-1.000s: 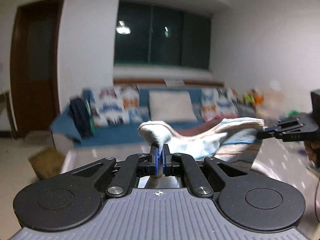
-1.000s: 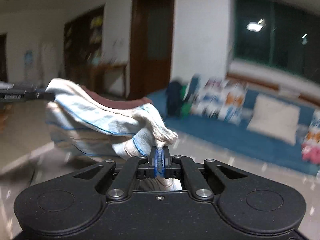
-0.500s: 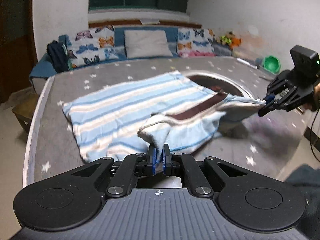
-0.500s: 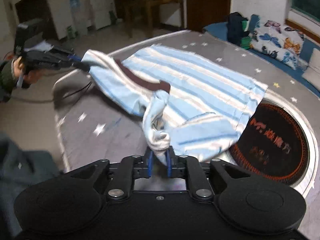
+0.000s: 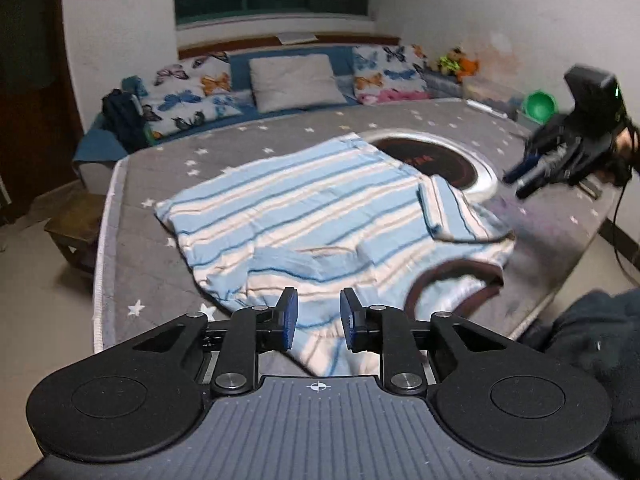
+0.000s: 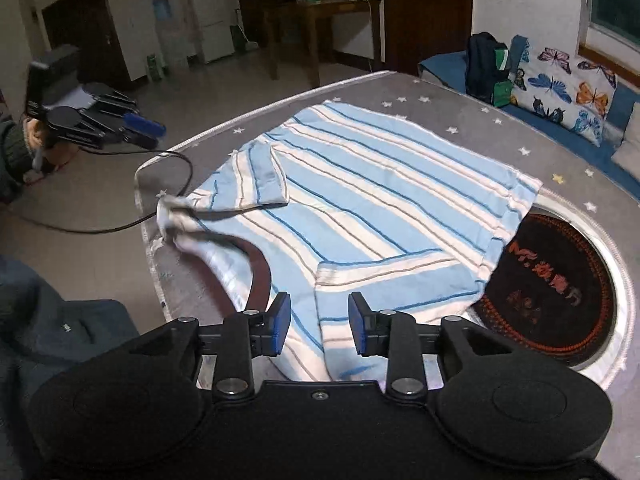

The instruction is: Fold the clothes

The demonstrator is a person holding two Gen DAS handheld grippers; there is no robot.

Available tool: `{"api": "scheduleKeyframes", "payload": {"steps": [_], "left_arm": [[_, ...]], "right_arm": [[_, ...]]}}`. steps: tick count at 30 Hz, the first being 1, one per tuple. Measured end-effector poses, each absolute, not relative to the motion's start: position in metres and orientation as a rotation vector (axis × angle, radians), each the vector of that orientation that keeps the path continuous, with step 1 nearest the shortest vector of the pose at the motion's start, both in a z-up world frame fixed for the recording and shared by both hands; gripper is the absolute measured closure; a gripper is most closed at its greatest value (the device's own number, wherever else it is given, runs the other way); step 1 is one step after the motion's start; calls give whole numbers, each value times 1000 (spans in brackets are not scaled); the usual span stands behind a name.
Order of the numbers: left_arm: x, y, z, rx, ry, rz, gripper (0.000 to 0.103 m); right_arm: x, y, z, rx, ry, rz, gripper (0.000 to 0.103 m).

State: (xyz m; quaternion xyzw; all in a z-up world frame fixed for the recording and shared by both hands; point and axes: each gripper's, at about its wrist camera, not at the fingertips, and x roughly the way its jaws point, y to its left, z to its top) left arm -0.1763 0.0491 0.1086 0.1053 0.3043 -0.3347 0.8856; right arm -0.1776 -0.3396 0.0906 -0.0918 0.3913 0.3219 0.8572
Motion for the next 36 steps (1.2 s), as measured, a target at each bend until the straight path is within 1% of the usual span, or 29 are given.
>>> {"api": "scheduleKeyframes", "payload": {"steps": [3, 8, 13, 16, 18, 20, 21, 22, 25, 30, 36], "left_arm": [[-174, 32, 96, 235, 639, -714, 76], [-170, -2, 78, 291, 660, -751, 76], [-158, -31, 60, 339, 675, -756, 70], [-151, -43, 50, 339, 691, -756, 70], [-145, -51, 41, 348, 714, -743, 70], [-141, -56, 34, 356, 740, -739, 70], [-139, -57, 31, 359, 752, -739, 73], [-138, -58, 29, 362, 754, -732, 81], [-135, -59, 24, 354, 760, -716, 93], [-133, -48, 28, 283, 738, -687, 98], [-138, -22, 44, 193, 693, -608, 99]], "right_arm": [[-168, -317, 70, -235, 843, 670, 69], [-151, -292, 46, -263, 866, 655, 69], [-141, -283, 33, -258, 878, 634, 69], [-142, -280, 28, -269, 874, 621, 77], [-142, -283, 26, -260, 868, 595, 86], [-143, -287, 25, -243, 862, 569, 91], [-143, -289, 26, -238, 855, 558, 94], [-145, -292, 27, -237, 846, 545, 96], [-148, -297, 30, -236, 823, 518, 98], [-149, -309, 36, -218, 801, 465, 99], [-153, -333, 45, -177, 768, 373, 99]]}}
